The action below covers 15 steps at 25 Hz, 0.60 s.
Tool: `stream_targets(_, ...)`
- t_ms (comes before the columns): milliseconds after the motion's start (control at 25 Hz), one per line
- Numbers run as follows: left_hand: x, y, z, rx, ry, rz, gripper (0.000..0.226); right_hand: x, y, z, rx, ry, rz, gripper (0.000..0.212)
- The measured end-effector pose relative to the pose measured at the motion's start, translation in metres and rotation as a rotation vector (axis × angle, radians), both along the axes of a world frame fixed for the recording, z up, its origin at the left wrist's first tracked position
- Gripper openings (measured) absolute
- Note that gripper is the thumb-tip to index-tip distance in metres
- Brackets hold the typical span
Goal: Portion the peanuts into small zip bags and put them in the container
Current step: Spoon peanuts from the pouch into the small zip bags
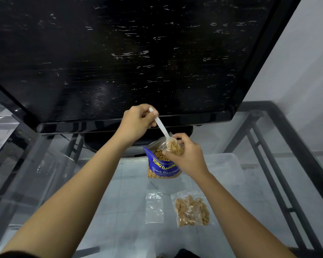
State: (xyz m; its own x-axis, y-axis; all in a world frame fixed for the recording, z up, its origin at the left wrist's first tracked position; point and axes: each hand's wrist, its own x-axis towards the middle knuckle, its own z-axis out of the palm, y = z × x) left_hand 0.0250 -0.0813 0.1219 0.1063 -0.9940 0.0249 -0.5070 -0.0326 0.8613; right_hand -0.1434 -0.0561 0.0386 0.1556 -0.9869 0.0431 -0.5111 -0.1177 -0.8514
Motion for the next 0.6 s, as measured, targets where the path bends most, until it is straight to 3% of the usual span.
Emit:
stream_targets(160, -0.002, 0.002, 0.025, -0.14, -0.16, -0.056, 0.015, -0.005, 0.0, -0.001, 0.164, -0.222, 0.054, 0.053)
stream_targets(360, -0.009, 0.012, 0.047, -0.273, -0.328, -0.128, 0.014, -0.013, -0.001, -0.002, 0.162, -0.362, 0.064, 0.046)
stream_targets(480, -0.002, 0.014, 0.051, -0.33, -0.293, 0.003, 0.015, -0.019, 0.004, -0.003, 0.097, -0.354, 0.052, 0.04)
stream_targets(600, 0.019, 0.005, 0.024, -0.296, -0.09, 0.282, 0.015, -0.028, 0.011, -0.005, 0.061, -0.339, 0.02, 0.034)
